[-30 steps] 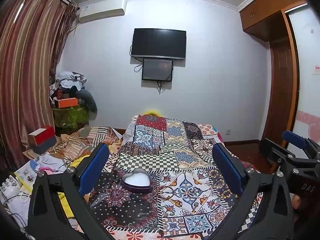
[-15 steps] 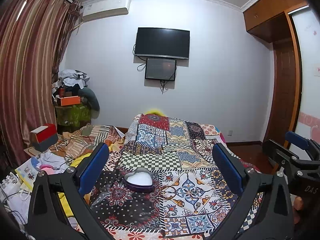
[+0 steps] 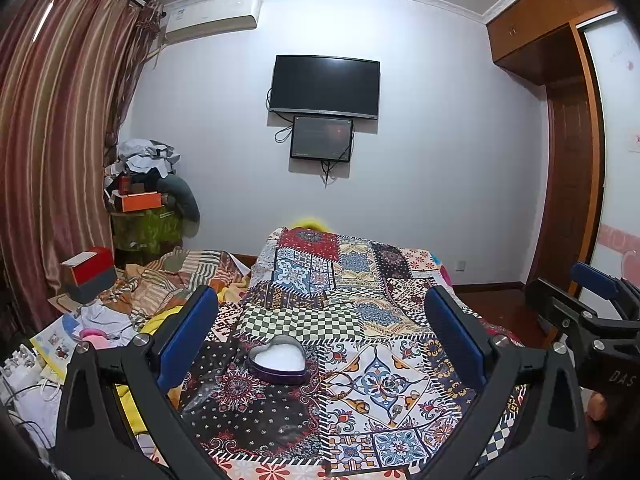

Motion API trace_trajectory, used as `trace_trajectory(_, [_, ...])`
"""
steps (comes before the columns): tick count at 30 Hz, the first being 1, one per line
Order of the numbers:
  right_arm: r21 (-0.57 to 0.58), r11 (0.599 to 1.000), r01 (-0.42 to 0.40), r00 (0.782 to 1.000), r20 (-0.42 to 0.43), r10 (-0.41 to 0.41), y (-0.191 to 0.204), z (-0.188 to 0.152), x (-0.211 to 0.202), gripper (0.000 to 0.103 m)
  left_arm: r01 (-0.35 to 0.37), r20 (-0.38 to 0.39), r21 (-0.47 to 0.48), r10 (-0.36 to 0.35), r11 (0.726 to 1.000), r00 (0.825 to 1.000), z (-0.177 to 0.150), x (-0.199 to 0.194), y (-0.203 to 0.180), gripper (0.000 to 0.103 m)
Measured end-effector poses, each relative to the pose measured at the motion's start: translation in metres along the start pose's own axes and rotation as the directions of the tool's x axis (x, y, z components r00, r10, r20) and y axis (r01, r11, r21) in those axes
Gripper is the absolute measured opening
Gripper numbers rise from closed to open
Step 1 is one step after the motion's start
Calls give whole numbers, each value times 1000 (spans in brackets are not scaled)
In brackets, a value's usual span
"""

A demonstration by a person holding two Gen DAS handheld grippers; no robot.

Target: Organize jewelry

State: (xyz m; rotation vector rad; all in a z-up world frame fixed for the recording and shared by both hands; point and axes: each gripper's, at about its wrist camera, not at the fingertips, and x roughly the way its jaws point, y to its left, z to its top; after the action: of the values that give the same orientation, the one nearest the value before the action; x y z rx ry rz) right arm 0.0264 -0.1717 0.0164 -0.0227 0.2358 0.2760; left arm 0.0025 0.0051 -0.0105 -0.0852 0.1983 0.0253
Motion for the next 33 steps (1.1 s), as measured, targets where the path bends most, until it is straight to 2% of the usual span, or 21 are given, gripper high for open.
trace_trajectory(33, [-13, 1000, 3, 1000, -10, -3, 3, -3, 3, 103, -1, -11, 0, 1, 1000, 1000, -1, -1, 1, 103])
